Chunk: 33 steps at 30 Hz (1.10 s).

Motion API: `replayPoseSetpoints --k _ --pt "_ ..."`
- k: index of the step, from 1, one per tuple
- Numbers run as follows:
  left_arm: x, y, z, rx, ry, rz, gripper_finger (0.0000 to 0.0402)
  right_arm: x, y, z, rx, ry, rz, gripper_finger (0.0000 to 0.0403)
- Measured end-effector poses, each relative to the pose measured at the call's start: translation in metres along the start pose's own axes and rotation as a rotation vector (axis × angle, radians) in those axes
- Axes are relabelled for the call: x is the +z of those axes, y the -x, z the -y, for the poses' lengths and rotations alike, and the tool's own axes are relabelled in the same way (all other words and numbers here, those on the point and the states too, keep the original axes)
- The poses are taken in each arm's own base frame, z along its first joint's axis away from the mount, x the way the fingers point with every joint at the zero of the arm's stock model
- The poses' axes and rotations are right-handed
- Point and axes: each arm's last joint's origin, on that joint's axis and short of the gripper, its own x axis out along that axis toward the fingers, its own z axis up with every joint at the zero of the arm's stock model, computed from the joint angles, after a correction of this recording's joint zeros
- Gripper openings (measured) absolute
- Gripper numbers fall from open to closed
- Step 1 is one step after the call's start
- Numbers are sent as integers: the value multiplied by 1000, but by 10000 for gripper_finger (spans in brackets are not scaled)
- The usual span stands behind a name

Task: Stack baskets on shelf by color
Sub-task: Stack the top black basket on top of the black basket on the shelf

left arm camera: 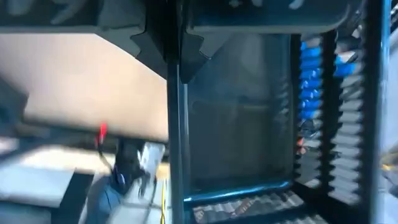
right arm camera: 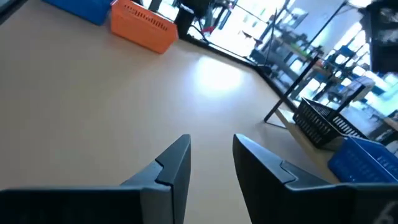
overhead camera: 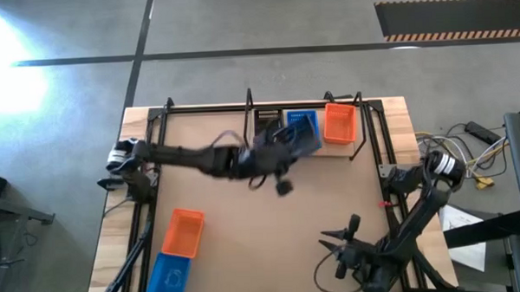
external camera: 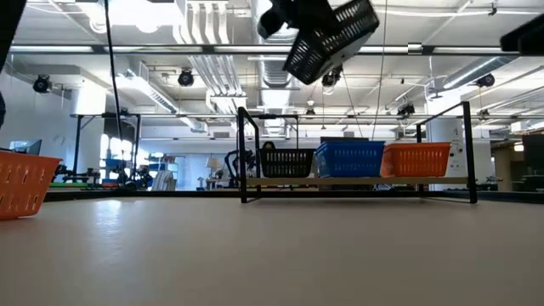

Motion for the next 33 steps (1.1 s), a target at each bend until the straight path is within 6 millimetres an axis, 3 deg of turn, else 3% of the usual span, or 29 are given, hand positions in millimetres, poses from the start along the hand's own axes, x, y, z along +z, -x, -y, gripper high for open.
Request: replayPoseSetpoints --k 6,10,17,23,33 --pt "16 -24 -64 172 216 -65 0 -16 1 -13 -41 -21 43 113" --pt "13 -30 -86 339 304 -159 0 -21 1 -17 -43 -24 51 114" --pt "7 -60 -87 366 344 -230 0 -20 1 -17 -49 -24 58 114" --pt "-8 -90 -88 414 316 -359 0 -19 1 -17 -47 -34 60 114" --pt "-26 -106 -98 477 356 -446 0 -18 1 -18 -44 -52 62 114"
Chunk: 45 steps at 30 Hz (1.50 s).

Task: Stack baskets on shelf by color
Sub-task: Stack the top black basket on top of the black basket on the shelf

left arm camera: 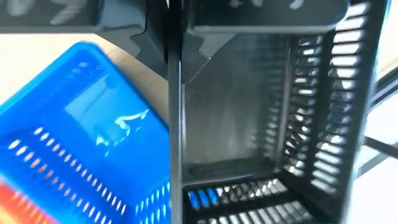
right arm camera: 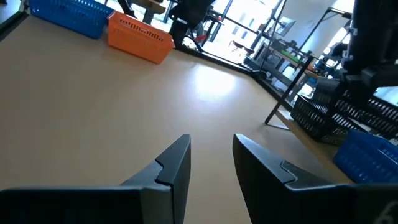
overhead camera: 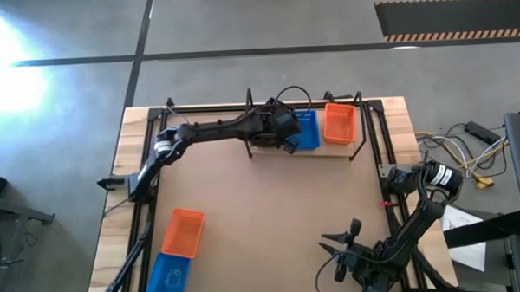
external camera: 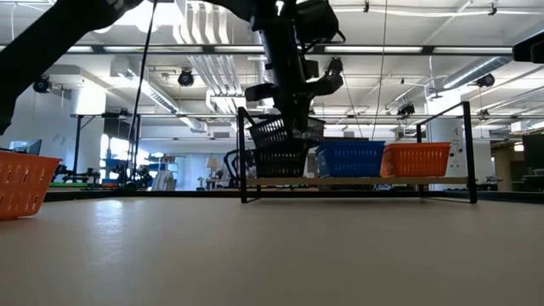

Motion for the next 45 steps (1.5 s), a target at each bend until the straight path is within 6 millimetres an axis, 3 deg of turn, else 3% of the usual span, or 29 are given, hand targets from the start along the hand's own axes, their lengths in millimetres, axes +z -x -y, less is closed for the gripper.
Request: replayPoseSetpoints --k 33,37,45 --pt "-6 -4 -13 116 88 -48 2 0 0 0 2 0 -1 114" --pt "-6 -4 -13 104 88 -58 30 0 0 0 2 -1 -2 114" --pt "-3 -5 -12 79 104 -36 142 0 0 0 2 -1 -2 114"
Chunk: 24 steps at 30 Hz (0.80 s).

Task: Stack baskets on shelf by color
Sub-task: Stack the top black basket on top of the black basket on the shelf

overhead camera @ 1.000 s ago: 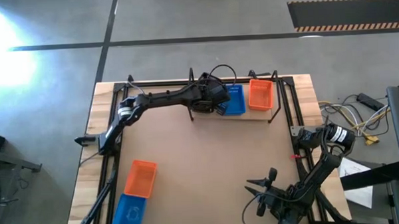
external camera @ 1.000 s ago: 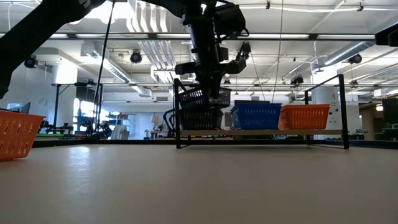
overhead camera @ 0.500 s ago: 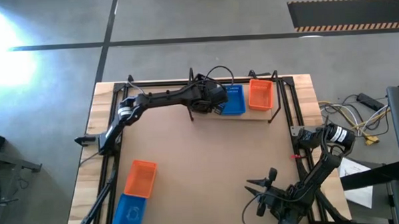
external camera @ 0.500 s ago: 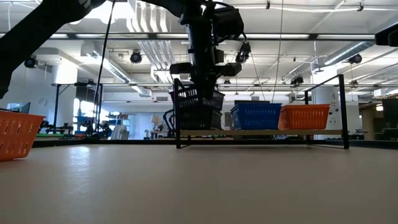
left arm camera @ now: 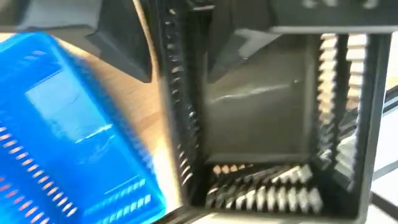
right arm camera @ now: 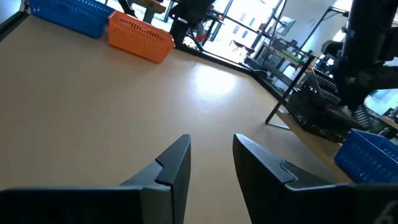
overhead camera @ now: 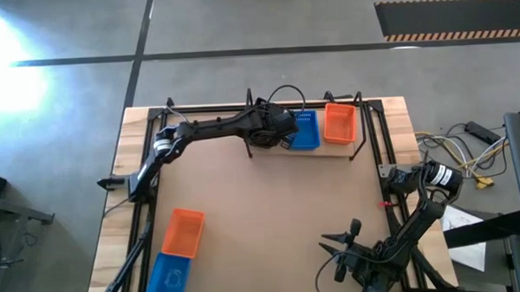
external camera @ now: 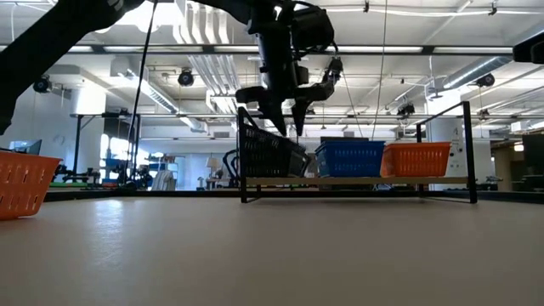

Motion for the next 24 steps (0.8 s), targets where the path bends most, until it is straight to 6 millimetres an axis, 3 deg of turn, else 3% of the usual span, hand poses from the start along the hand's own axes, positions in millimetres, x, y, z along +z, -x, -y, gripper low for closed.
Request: replayPoseSetpoints --k 6,12,17,24 --pt "12 11 4 -156 -26 -24 190 0 0 0 9 -1 -9 114" --pt "19 27 1 -222 -134 -32 189 0 0 0 11 -2 -11 114" --pt "14 9 -11 -136 -157 -105 153 0 0 -1 11 -5 -11 114" --pt "1 -17 -15 -88 -166 -147 69 0 0 -1 11 -6 -11 114"
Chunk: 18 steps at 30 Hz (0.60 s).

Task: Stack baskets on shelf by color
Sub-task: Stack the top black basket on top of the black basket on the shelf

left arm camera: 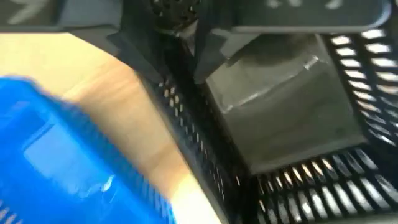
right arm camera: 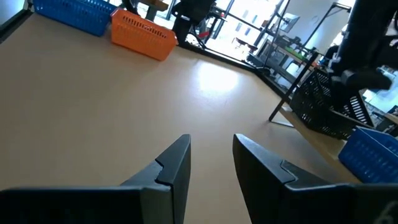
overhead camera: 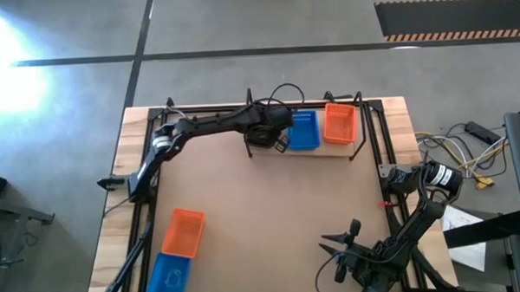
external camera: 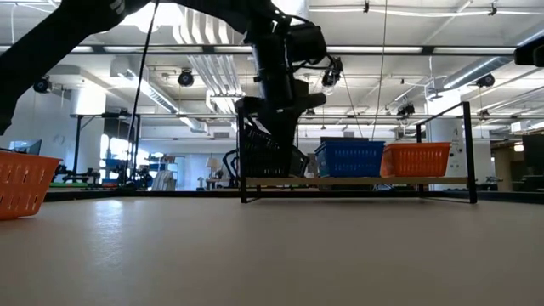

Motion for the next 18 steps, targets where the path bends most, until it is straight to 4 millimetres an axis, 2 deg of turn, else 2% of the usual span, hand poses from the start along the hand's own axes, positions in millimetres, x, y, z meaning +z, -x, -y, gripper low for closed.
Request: replayPoseSetpoints --k 3,7,13,16,18 --pt "-3 -7 -1 -3 -4 1 35 0 0 0 0 0 0 114" --pt "4 -4 5 -90 -13 53 5 0 0 0 0 -1 0 114" --pt "19 17 16 -285 -67 117 3 0 0 0 0 -1 0 114" --pt "17 34 9 -269 -105 97 3 0 1 0 2 -1 1 114" --pt "14 37 5 -211 -120 92 3 0 2 0 5 0 2 114"
